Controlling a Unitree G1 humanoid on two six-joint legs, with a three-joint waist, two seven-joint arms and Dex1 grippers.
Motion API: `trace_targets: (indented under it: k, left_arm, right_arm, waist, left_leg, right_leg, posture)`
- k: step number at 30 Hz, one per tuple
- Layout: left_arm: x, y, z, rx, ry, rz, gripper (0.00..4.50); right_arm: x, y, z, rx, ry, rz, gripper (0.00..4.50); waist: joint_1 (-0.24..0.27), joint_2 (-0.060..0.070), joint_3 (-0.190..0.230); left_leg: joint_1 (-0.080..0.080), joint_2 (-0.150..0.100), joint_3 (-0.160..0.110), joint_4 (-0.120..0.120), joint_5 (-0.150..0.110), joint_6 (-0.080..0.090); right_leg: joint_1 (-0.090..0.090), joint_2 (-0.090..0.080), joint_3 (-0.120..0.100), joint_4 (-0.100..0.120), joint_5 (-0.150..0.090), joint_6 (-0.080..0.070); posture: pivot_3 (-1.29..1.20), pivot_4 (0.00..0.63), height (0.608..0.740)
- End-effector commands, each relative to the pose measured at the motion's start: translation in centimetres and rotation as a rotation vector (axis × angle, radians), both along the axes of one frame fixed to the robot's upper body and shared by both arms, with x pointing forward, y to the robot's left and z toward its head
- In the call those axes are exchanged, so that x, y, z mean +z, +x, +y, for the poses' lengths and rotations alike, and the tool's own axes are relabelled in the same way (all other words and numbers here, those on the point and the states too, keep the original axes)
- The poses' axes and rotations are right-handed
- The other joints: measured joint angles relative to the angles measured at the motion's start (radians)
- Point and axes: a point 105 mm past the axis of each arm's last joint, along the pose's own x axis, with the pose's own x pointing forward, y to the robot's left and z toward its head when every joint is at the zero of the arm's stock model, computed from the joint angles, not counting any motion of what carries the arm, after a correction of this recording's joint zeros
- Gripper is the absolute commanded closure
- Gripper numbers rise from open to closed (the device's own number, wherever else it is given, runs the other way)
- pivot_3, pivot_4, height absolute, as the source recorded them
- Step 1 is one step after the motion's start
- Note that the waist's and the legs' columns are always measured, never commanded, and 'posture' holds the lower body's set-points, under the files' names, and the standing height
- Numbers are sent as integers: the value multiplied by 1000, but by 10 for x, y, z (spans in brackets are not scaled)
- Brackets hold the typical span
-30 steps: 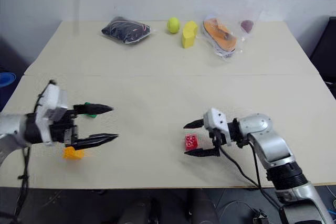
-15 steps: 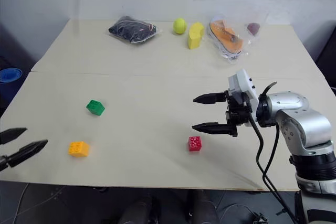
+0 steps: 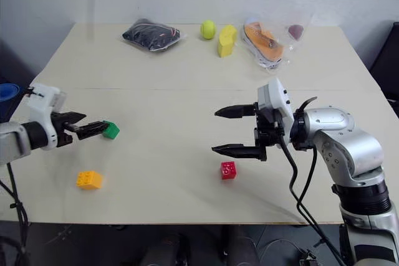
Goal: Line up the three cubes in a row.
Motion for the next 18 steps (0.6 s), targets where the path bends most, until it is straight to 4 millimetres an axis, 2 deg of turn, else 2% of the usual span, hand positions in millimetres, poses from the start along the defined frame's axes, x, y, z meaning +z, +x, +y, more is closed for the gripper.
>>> trace_targets:
  k: [1, 5, 8, 15, 18]
  left_arm:
    - [-5, 7, 6, 17, 50, 20, 0]
    - [-19, 11, 5, 0, 43, 71, 0]
    - [-26, 20, 12, 26, 61, 48, 0]
    - [-37, 32, 5, -25, 51, 35, 0]
    - [-45, 36, 9, -6, 53, 43, 577]
  right_arm:
    - [12, -8, 5, 34, 20, -51, 20]
    - [16, -10, 6, 25, 47, -46, 20]
    - [16, -16, 9, 37, 47, -46, 20]
    - [18, -17, 10, 33, 63, -37, 20]
    - [18, -19, 12, 31, 74, -27, 0]
  waist:
    - [-1, 0, 0]
    - [1, 0, 0]
    - [2, 0, 0]
    - [5, -1, 0]
    - [4, -1, 0]
  left_leg:
    - [0, 0, 0, 0, 0, 0]
    - [0, 1, 0, 0, 0, 0]
    - [0, 0, 0, 1, 0, 0]
    - [-1, 0, 0, 1, 0, 0]
    - [-1, 0, 0, 1, 0, 0]
  right_leg:
    - [0, 0, 0, 0, 0, 0]
    - [0, 1, 0, 0, 0, 0]
    - [0, 0, 0, 0, 0, 0]
    - [0, 0, 0, 0, 0, 0]
    - [0, 0, 0, 0, 0, 0]
  posture:
    - [0, 150, 740]
    - [0, 150, 740]
    - [0, 150, 740]
    - [0, 150, 740]
    - [0, 150, 740]
